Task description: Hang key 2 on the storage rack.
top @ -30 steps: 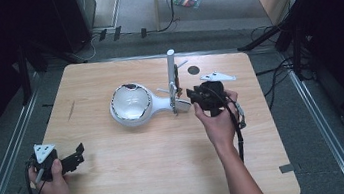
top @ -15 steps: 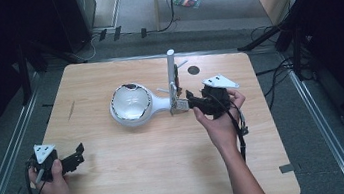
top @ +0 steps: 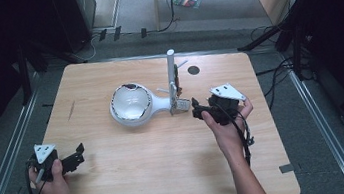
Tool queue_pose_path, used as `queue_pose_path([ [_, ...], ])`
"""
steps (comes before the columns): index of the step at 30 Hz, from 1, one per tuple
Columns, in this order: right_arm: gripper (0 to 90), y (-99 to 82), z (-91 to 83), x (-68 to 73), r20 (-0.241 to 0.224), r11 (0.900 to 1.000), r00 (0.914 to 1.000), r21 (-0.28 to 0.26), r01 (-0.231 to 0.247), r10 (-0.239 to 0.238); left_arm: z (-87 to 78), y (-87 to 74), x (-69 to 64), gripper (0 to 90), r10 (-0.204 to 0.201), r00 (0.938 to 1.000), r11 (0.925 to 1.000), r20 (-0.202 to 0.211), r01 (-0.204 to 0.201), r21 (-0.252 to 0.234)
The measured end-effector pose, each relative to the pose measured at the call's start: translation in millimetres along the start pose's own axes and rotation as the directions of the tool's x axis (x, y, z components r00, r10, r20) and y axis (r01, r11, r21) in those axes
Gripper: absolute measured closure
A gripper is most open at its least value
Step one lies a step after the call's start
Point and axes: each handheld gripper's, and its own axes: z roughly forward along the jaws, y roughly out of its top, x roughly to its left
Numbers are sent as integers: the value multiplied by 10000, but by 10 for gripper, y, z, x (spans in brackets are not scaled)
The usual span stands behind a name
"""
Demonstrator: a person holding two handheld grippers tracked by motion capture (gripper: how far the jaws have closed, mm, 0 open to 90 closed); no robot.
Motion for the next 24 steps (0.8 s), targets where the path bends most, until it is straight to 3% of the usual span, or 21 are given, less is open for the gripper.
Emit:
queue_pose_path([
  [16, 15, -339, -118, -262, 285, 9998, 9996, 186, -95, 90, 0, -5, -4, 0, -14, 10000, 10000, -36, 13, -80],
  [24, 0, -551, -185, -459, 301, 9983, 9984, 319, -479, 469, 0, -3, -3, 0, -12, 10000, 10000, -27, 12, -48],
])
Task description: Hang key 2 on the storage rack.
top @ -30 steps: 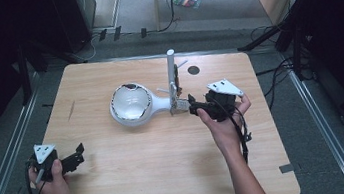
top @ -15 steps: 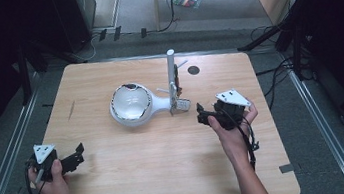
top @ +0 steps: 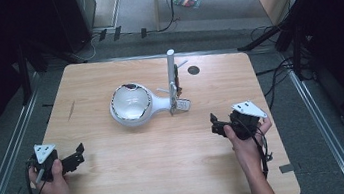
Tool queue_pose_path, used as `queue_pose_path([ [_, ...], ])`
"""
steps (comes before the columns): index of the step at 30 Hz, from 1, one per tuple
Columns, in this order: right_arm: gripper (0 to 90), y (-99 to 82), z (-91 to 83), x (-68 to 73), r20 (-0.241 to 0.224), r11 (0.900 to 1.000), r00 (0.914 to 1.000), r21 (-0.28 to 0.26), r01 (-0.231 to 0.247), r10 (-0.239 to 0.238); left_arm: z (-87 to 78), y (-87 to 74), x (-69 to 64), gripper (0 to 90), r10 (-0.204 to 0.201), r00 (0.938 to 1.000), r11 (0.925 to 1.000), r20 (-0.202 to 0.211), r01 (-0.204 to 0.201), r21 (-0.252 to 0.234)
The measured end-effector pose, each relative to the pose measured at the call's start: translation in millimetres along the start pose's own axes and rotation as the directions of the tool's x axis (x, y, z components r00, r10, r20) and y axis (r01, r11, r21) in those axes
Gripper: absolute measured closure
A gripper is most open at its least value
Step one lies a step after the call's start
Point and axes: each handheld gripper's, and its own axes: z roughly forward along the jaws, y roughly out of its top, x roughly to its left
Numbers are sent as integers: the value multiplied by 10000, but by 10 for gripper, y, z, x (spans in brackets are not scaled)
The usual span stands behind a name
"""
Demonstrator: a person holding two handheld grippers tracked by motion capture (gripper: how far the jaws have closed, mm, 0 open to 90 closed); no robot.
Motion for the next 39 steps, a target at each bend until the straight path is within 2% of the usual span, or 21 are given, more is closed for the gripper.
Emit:
queue_pose_path([
  [4, 0, -67, -46, -76, 37, 9999, 9999, 44, -124, 124, 2, 0, 0, 0, 24, 10000, 10000, -14, -24, -8],
  [12, 0, -222, -130, -233, 294, 9997, 9995, 221, -67, 60, 2, 1, 0, 0, 11, 10000, 10000, -12, -11, 1],
  [17, 0, -357, -200, -378, -31, 9996, 9996, -96, -264, 264, 1, 2, 2, 0, 12, 10000, 10000, 9, -12, 26],
  [21, 0, -457, -237, -476, 1, 9992, 9992, 45, -391, 391, 0, 3, 4, 0, 7, 10000, 10000, 17, -7, 44],
  [29, 0, -628, -280, -662, 327, 9973, 9975, 362, -638, 626, 1, 3, 2, 0, 8, 10000, 10000, 4, -8, 43],
  [39, 0, -802, -429, -889, 743, 9941, 9933, 570, -927, 884, 1, 2, 3, 0, 2, 10000, 10000, 3, -2, 38],
])
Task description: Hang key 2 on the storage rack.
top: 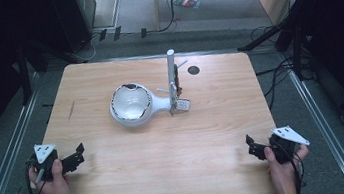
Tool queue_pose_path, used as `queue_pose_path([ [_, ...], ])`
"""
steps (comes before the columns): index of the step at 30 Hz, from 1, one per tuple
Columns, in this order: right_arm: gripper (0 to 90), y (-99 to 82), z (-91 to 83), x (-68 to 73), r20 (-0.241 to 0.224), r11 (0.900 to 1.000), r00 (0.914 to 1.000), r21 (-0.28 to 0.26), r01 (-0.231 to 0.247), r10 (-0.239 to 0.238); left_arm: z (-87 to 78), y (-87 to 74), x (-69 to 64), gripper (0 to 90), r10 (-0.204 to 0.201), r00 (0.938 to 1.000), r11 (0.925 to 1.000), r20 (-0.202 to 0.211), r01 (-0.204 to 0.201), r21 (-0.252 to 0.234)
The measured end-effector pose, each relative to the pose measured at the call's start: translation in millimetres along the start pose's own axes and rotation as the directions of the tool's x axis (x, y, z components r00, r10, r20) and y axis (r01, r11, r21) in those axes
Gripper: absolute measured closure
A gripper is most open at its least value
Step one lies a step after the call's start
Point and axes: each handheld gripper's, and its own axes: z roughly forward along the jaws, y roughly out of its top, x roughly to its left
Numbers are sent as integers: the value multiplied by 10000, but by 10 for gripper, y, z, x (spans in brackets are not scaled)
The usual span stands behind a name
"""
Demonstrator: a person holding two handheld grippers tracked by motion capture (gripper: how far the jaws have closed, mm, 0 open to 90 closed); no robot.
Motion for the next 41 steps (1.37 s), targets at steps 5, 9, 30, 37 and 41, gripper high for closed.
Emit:
queue_pose_path([
  [5, 0, -71, -70, -88, 257, 9999, 9996, 101, -81, 79, 1, 1, 3, 0, -41, 10000, 10000, 21, 41, 9],
  [9, 0, -118, -127, -144, 409, 9998, 9991, 122, -137, 132, 2, 0, 0, 0, -1, 10000, 10000, -10, 1, 10],
  [30, 0, -277, -286, -182, 583, 9996, 9980, 196, 222, -233, 7, -1, -19, 0, 78, 10000, 10000, -46, -78, 38],
  [37, 0, -269, -272, -220, 358, 9995, 9992, 283, -173, 163, 3, -1, -2, 0, -50, 10000, 10000, 5, 50, 14],
  [41, 74, -253, -267, -224, 534, 9993, 9981, 194, -313, 302, 2, -1, 8, 0, -114, 9999, 9999, 34, 114, -8],
])
